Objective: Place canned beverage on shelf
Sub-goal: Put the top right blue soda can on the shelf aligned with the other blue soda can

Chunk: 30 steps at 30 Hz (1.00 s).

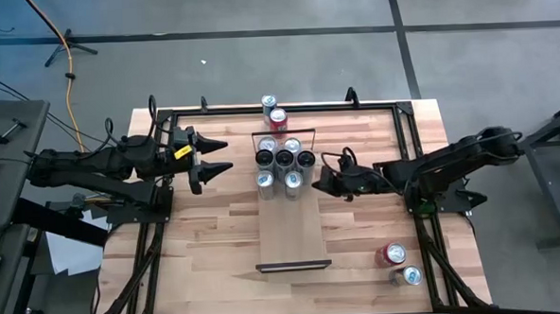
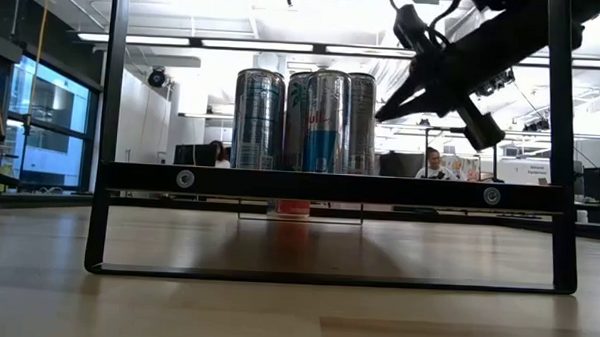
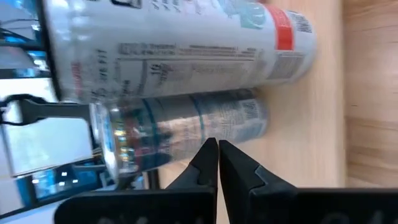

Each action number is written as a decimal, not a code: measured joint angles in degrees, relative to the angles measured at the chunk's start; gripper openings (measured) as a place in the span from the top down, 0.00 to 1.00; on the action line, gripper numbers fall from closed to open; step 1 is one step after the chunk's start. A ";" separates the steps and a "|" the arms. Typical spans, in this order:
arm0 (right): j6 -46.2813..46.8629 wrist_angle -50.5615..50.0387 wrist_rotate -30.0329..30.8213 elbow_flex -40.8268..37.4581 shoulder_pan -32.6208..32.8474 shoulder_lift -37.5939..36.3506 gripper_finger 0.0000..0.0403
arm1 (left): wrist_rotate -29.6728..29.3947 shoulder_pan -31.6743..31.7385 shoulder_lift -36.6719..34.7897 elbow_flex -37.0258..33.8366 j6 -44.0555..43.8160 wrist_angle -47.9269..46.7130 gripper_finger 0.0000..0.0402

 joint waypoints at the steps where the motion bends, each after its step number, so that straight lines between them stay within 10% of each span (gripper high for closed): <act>1: 0.05 1.25 0.08 -0.39 0.00 0.00 1.00 | 0.00 0.00 0.00 0.00 0.00 -0.02 0.27; 30: 0.09 14.65 0.50 -0.81 0.00 9.09 1.00 | -0.02 0.00 -0.02 0.00 -0.02 -0.24 0.27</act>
